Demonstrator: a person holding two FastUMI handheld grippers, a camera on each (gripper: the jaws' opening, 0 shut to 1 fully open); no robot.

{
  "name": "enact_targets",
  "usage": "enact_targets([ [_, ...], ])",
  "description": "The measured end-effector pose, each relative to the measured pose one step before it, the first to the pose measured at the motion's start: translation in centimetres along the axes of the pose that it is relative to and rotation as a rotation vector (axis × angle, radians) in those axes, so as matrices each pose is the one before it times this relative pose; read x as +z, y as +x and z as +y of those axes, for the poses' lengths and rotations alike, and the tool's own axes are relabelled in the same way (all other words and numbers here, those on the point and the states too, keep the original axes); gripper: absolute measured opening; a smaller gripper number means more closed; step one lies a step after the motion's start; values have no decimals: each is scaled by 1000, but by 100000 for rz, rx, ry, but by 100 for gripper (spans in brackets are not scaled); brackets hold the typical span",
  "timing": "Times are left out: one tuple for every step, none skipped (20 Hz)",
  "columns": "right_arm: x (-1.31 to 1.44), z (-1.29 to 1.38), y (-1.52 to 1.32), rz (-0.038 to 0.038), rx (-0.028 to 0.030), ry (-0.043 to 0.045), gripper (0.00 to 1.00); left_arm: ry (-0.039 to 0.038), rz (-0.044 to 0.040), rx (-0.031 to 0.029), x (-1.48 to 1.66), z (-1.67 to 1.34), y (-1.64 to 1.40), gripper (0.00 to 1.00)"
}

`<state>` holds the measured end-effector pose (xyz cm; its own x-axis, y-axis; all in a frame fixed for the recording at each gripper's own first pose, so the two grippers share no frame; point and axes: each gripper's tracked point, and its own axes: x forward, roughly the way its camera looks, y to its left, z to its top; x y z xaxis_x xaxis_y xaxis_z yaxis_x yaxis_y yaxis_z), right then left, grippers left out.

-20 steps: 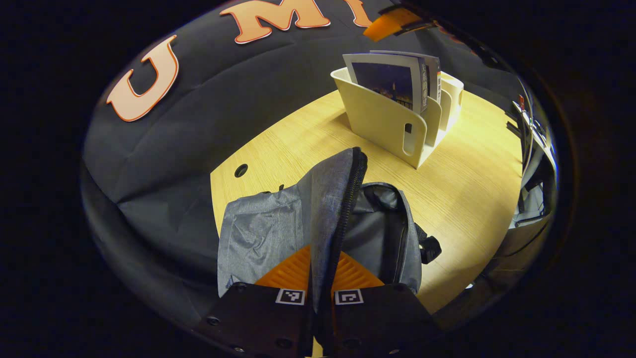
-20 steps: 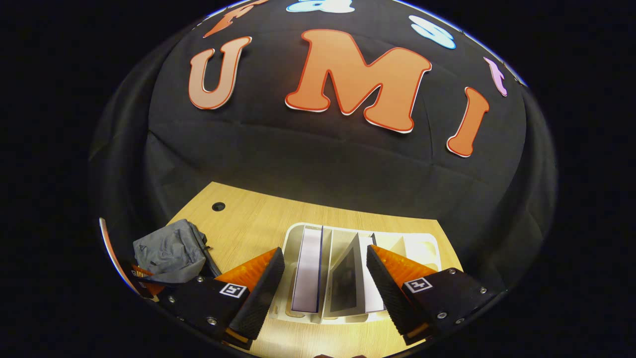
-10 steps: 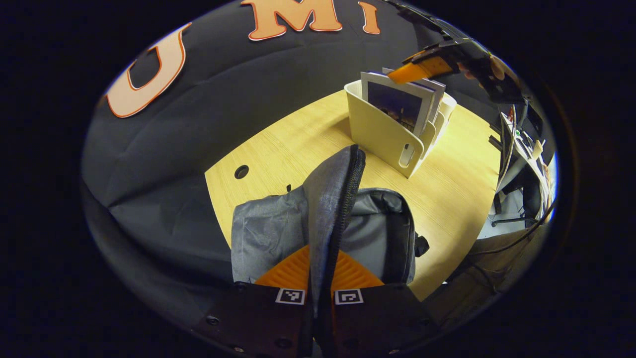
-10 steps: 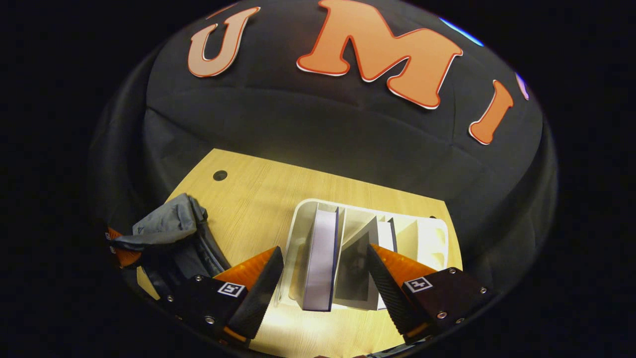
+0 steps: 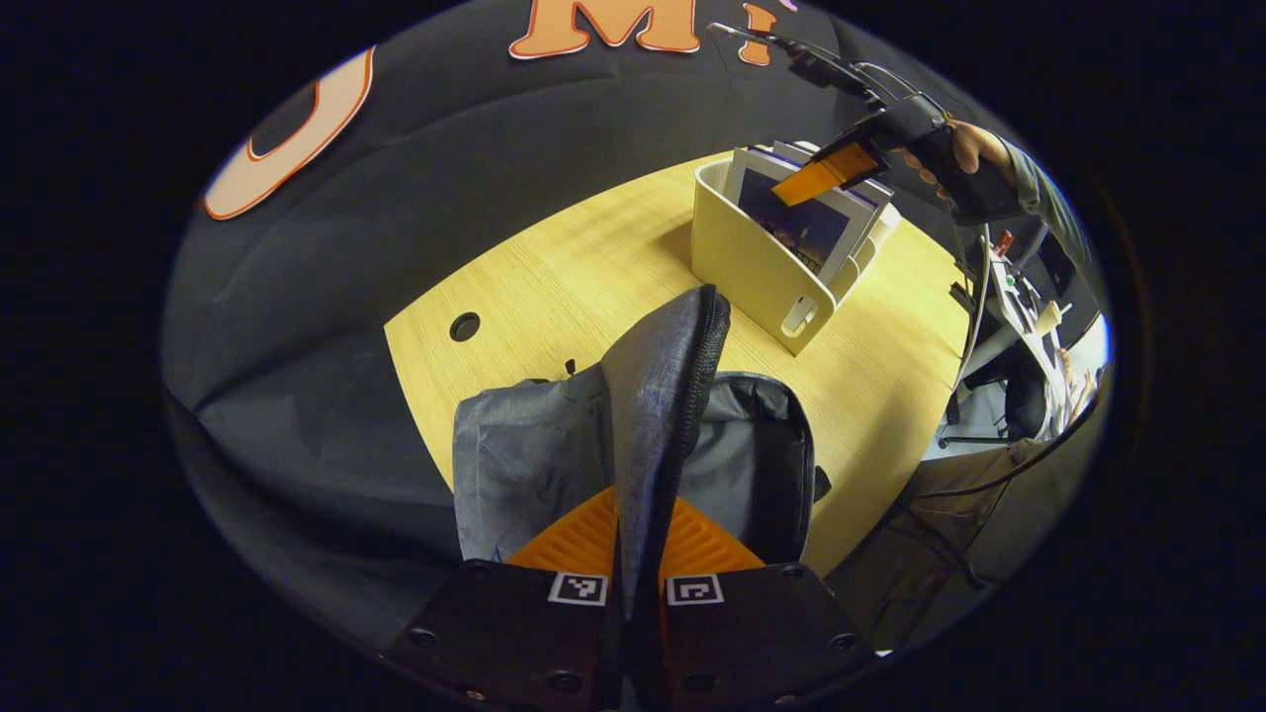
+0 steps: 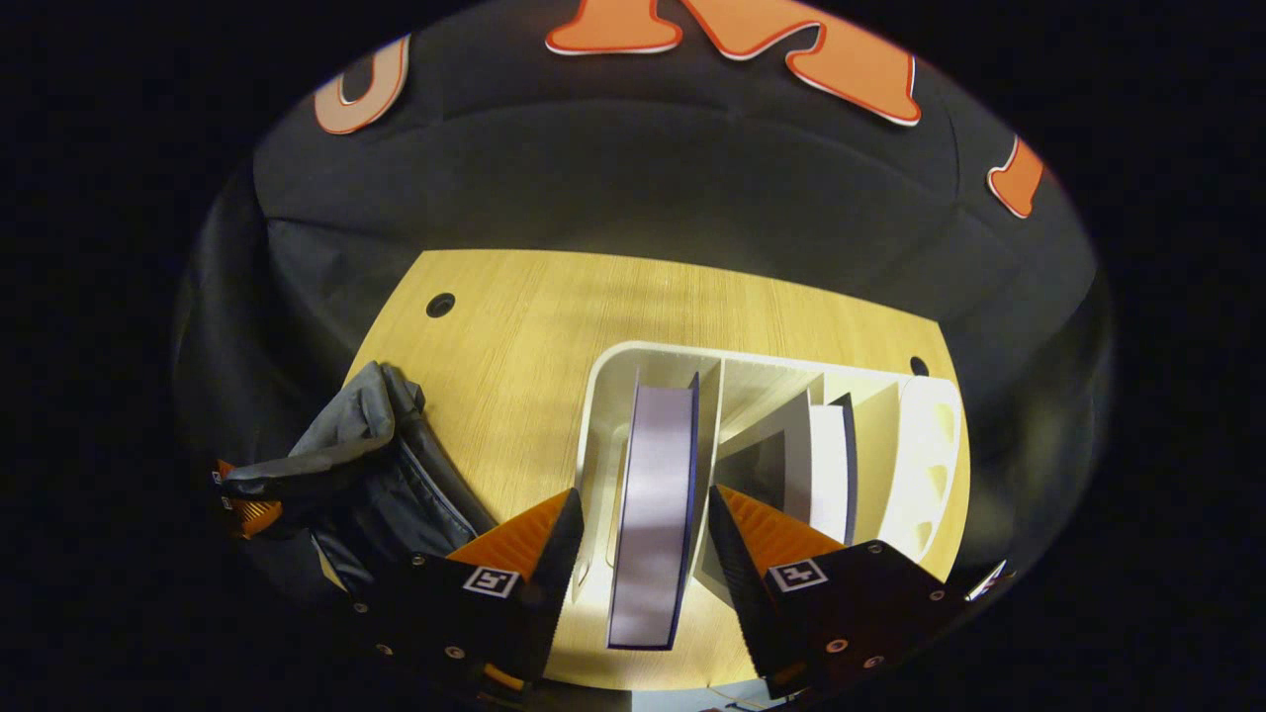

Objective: Open the schoolbag, grab two books from the bookshelf and put them into the schoolbag.

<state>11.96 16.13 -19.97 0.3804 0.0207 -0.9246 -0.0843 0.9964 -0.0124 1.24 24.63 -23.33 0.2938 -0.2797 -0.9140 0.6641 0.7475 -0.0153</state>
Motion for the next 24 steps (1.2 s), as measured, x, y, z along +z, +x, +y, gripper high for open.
enact_targets([
  [-279, -27, 459, 2436, 39, 1218, 73, -256, 587, 27, -208, 54, -76, 8],
  [-249, 38, 457, 2672, 351, 1038, 71, -130, 356, -409, 59, -218, 78, 8],
  [-262, 52, 344, 2227, 291, 1840, 58, -235, 426, -246, 205, -57, 234, 8],
  [-263, 168, 346, 2540, 832, 1904, 62, -209, 353, -69, 11, -82, 61, 8],
  [-296, 156, 280, 2484, 731, 2848, 51, -245, 261, 36, -50, -125, 36, 8],
  [77, -68, -139, 1426, 154, 2993, 46, -307, 210, 35, 2, 72, -38, 8],
  [147, 65, -177, 693, 820, 2156, 39, -454, 87, 191, 39, -8, 83, 8],
  [16, -21, -80, -47, 1063, 1161, 38, -569, 42, 27, -55, -21, 23, 8],
  [67, 34, -508, -959, 1484, 768, 37, -534, 7, -224, 6, -77, 31, 8],
  [187, 36, -669, -1247, 1678, 515, 37, -551, -29, -240, -28, -54, 24, 8],
  [-19, -23, -757, -1235, 1570, 884, 36, -708, 213, -221, -139, -114, 86, 8],
  [6, -23, -856, -1012, 1470, 1352, 36, -409, -56, -100, 46, 9, 138, 8],
  [167, 49, -911, -1125, 1392, 1454, 36, -367, -35, -325, 42, -161, 73, 8],
  [238, -180, -901, -1433, 1430, 641, 36, -106, -118, -190, 21, -48, 106, 8],
  [73, -113, -945, -1679, 976, 1033, 35, -242, 34, -142, -82, -147, 33, 8],
  [216, -181, -1006, -1559, 838, 585, 35, -216, 81, -140, -90, -97, 63, 8],
  [261, -182, -1128, -1848, 628, 1015, 35, -459, 82, -127, -12, -142, 71, 8],
  [152, -226, -890, -1687, 965, 1133, 35, -212, -12, -282, -38, 122, 29, 8],
  [-45, -149, -861, -1509, 922, 1320, 35, -179, -57, -152, -6, 8, 37, 8],
  [130, -120, -1112, -1743, 1386, 1512, 35, 24, -109, 31, -13, 51, 2, 8],
  [110, 79, -1240, -1687, 1410, 1254, 35, 14, 6, -21, 82, 135, -86, 8],
  [179, 23, -1154, -1684, 1175, 1166, 35, 152, -17, -195, -55, -42, 87, 8],
  [-65, -54, -990, -1745, 840, 898, 35, 140, -2, -194, -18, -113, 36, 8],
  [39, -31, -906, -1662, 395, 783, 35, 226, -106, -377, -58, -65, 0, 8],
])
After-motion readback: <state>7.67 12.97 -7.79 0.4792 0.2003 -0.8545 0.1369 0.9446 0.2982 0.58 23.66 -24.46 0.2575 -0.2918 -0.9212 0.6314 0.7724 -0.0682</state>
